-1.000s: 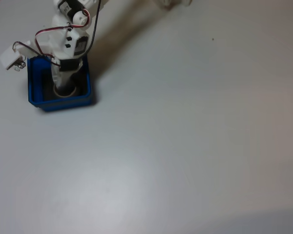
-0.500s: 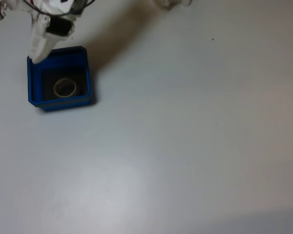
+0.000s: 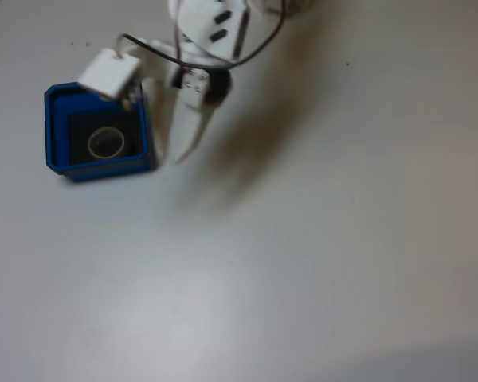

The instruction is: Pick the black tape roll and drop it in the blue box

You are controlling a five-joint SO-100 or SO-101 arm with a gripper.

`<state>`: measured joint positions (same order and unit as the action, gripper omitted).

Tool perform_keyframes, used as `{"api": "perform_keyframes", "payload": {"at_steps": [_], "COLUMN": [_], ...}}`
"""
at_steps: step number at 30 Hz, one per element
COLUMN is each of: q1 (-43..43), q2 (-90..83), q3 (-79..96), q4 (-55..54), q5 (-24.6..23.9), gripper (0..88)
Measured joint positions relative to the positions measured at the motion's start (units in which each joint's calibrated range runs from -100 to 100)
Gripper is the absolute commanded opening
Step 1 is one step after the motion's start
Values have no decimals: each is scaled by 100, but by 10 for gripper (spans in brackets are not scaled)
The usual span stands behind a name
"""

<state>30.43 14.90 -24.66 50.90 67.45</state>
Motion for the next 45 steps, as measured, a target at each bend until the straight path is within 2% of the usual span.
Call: {"api": "perform_keyframes", "payload": {"at_steps": [7,15,19,25,30,45], "q1": [-1178,-2118,-2246,-2385,-2385,-2385], "q2": [0,0,-17,-567,-999,-2413], "q3": [0,63,350,1318,2099,3982], "q4": [0,0,0,0,0,0], "q5": [0,0,150,718,968,993], "gripper": [15,15,15,15,15,15]}}
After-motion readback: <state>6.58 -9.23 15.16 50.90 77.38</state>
